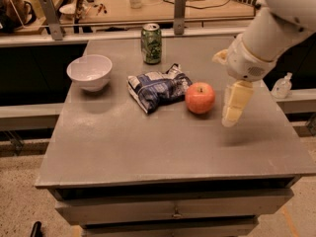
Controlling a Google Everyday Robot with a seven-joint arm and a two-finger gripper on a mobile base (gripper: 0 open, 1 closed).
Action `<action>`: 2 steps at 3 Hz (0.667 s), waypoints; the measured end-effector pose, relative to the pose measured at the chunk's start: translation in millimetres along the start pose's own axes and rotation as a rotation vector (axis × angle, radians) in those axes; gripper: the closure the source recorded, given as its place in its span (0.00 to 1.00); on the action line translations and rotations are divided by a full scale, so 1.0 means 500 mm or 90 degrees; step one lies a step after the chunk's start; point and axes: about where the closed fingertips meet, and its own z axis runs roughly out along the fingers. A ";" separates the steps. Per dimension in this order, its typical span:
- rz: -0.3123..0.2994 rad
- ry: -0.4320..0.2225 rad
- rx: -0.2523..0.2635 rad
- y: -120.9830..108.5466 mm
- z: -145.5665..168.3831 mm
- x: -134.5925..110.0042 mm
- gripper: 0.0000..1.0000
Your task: Move apple near blue chip bag
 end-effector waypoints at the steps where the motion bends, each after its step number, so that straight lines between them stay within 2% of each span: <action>1: 0.067 -0.056 0.018 0.017 -0.040 0.084 0.00; 2: 0.076 -0.065 0.019 0.023 -0.047 0.089 0.00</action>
Offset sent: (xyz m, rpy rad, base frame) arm -0.0107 -0.0406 0.0041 0.0987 -0.0015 -0.0780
